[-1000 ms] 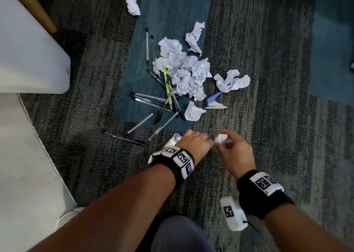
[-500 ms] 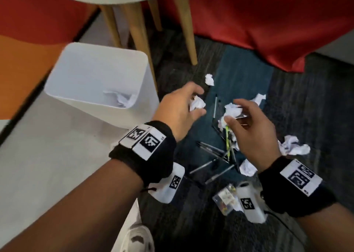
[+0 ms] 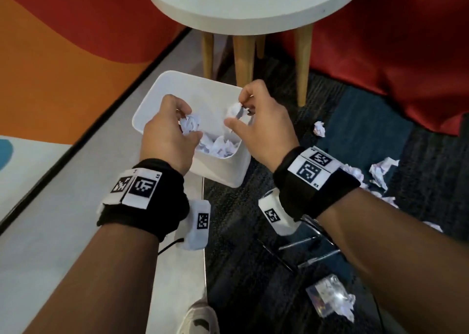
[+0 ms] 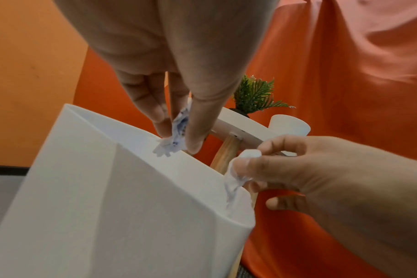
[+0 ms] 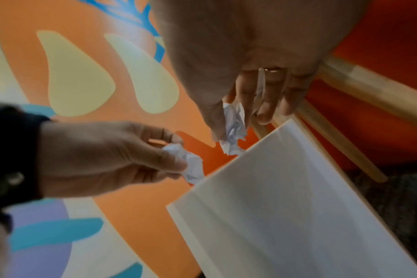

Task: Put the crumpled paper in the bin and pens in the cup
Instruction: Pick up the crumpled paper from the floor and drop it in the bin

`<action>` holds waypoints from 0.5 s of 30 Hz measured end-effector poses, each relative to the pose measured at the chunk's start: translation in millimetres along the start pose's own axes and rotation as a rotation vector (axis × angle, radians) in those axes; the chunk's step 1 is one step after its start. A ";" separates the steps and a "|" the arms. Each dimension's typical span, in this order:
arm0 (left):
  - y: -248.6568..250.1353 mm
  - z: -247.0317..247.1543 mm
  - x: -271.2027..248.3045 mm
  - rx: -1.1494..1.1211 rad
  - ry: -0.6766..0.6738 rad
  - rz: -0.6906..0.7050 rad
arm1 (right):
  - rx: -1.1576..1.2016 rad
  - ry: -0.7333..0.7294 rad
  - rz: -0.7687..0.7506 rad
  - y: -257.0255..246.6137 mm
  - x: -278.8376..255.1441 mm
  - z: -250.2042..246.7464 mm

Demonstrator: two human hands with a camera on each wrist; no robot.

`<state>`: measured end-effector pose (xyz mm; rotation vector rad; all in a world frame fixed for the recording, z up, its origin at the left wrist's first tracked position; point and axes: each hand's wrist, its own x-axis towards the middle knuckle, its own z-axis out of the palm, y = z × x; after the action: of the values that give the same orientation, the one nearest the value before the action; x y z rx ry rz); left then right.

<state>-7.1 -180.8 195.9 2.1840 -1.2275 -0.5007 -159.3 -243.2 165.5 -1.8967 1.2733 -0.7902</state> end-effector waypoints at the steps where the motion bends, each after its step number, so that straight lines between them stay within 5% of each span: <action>1: -1.2 -0.2 0.3 0.017 0.000 -0.004 | -0.062 -0.026 -0.017 0.6 3.4 4.1; 6: -1.6 2.9 3.7 0.025 -0.007 0.029 | -0.317 -0.128 -0.038 4.3 8.5 14.3; 15: -4.3 15.2 1.5 0.178 -0.136 0.168 | -0.071 0.109 0.147 82.9 -74.4 -20.9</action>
<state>-12.3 -184.9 181.5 2.1960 -1.5670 -0.4925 -242.3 -199.7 101.8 -1.8115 1.5074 -0.7888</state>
